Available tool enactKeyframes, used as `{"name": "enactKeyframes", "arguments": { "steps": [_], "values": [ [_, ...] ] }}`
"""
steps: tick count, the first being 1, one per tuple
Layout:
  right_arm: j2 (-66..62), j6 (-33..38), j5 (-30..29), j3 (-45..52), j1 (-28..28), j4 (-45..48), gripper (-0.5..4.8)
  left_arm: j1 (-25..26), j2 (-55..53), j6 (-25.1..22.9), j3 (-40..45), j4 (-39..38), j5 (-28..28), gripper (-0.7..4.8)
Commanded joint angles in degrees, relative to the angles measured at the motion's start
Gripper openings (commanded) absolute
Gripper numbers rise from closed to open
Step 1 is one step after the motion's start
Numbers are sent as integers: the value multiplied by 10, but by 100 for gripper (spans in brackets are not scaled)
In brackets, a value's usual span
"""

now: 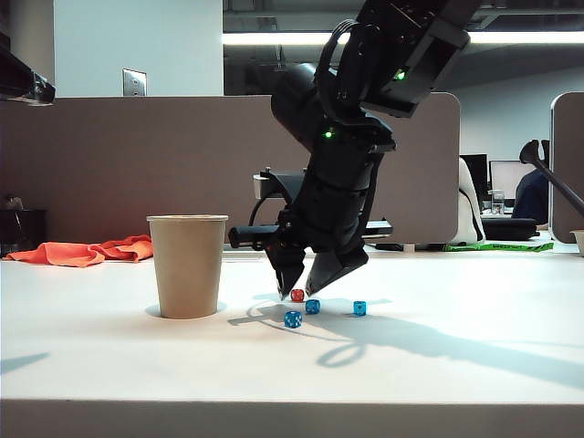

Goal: Pick up the dice with a different color and drop it into the paper cup.

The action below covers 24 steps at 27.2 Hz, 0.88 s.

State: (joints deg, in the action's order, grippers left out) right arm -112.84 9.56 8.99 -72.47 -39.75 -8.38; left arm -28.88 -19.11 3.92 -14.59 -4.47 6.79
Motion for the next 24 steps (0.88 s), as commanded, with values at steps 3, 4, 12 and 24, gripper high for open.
{"name": "enactKeyframes", "arguments": {
  "steps": [3, 4, 12, 24],
  "values": [
    [2, 1, -1, -2, -1, 23, 168, 1, 0, 0, -4, 8, -2, -6],
    [2, 1, -1, -2, -1, 25, 168, 1, 0, 0, -4, 8, -2, -6],
    [1, 1, -1, -2, -1, 32, 168, 1, 0, 0, -4, 8, -2, -6],
    [-4, 1, -1, -2, 9, 40, 168, 1, 0, 0, -4, 8, -2, -6]
  ]
}}
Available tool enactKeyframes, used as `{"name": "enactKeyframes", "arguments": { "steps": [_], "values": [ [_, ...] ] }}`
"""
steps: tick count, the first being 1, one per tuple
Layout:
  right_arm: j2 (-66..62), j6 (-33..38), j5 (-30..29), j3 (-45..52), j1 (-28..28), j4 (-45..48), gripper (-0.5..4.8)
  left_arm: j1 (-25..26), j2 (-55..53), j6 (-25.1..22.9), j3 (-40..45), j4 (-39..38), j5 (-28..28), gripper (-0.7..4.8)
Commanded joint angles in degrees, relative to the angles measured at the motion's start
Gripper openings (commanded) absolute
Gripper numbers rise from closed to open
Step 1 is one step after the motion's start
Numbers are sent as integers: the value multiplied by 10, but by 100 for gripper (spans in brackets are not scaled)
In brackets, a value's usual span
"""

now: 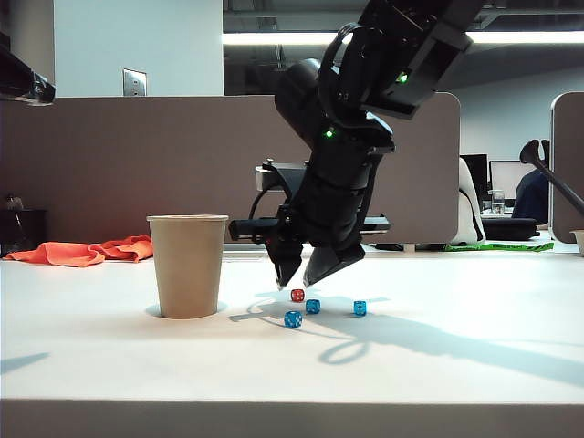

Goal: Pick up the dice with a different color and drop it into the paper cup.

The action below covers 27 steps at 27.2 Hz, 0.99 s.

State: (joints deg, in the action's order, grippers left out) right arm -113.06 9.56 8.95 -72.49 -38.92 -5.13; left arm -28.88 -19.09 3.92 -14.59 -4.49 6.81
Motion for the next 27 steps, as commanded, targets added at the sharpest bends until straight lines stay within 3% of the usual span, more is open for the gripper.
{"name": "enactKeyframes", "arguments": {
  "steps": [1, 27],
  "values": [
    [-2, 1, -2, -1, 0, 7, 168, 1, 0, 0, -4, 8, -2, -6],
    [-4, 1, -35, -1, 0, 5, 167, 1, 0, 0, -4, 8, -2, -6]
  ]
}}
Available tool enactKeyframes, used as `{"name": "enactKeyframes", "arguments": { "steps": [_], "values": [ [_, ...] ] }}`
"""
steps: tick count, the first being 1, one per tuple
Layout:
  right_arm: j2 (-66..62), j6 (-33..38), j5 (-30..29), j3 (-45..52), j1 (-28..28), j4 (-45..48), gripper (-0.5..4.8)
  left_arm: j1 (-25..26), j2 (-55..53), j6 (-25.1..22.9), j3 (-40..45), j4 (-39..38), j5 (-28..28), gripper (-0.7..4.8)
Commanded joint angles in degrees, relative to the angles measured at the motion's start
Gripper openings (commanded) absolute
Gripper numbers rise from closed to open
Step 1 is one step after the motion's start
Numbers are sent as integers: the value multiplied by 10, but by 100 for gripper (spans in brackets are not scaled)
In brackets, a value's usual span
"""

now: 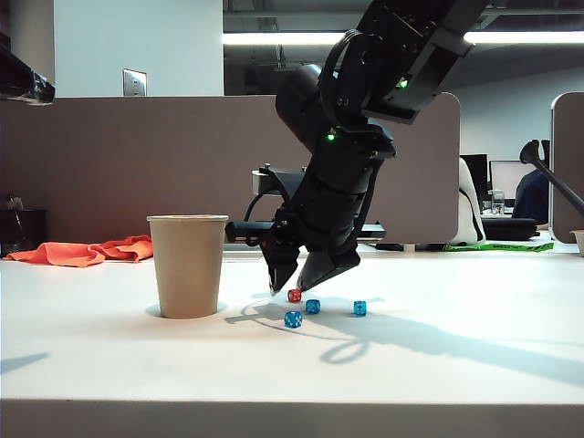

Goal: Pick up the dice with a different color and drop it into the paper cup.

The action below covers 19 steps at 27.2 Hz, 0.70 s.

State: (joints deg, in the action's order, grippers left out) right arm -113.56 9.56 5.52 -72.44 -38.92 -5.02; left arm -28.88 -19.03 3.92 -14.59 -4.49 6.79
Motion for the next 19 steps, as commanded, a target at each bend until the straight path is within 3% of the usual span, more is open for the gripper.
{"name": "enactKeyframes", "arguments": {
  "steps": [1, 14, 17, 19],
  "values": [
    [1, 0, -1, -2, 0, 4, 167, 1, -1, 0, -4, 8, -2, -6],
    [-12, -3, -1, -2, 0, 5, 165, 1, -1, 0, -4, 8, -2, -6],
    [-12, -3, -1, -2, 0, 5, 111, 1, -1, 0, -4, 8, -2, -6],
    [-12, -3, -1, -2, 0, 5, 103, 1, -1, 0, -4, 8, -2, -6]
  ]
}}
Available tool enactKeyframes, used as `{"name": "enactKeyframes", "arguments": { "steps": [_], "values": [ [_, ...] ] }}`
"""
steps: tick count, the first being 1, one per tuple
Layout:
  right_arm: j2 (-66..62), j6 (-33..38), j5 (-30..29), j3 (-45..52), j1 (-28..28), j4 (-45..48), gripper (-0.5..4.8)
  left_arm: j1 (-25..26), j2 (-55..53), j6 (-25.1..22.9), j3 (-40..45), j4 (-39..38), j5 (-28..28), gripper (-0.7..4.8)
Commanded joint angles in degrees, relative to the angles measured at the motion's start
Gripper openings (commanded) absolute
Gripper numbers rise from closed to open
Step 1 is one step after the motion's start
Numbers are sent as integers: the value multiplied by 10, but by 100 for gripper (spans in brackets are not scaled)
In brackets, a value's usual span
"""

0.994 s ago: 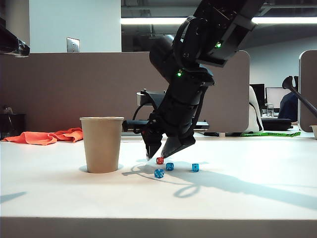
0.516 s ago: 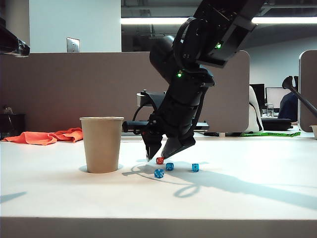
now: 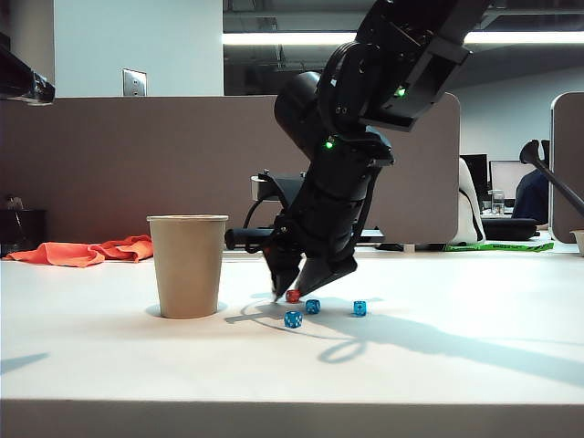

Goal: Pick up the dice with a different color and drop it into the paper cup.

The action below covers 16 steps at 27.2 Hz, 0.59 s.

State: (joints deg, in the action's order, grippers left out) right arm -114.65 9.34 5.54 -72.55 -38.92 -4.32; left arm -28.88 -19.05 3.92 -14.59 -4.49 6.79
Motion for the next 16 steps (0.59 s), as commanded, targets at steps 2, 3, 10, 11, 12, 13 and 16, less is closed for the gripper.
{"name": "enactKeyframes", "arguments": {
  "steps": [2, 3, 10, 11, 12, 13, 16],
  "values": [
    [-1, -1, -1, -1, 0, -2, 102, 1, 0, 0, -4, 8, -2, -6],
    [-1, -1, -1, -1, 0, -1, 102, 1, 0, 0, -4, 8, -2, -6],
    [-1, -1, -1, -1, 0, -1, 71, 1, 0, 0, -4, 8, -2, -6],
    [-1, -1, -1, -1, 0, -1, 71, 1, 0, 0, -4, 8, -2, -6],
    [-1, -1, -1, -1, 0, -1, 71, 1, 0, 0, -4, 8, -2, -6],
    [-1, -1, -1, -1, 0, -1, 70, 1, 0, 0, -4, 8, -2, -6],
    [-1, -1, -1, -1, 0, 3, 44, 1, 0, 0, -4, 8, -2, -6]
  ]
}}
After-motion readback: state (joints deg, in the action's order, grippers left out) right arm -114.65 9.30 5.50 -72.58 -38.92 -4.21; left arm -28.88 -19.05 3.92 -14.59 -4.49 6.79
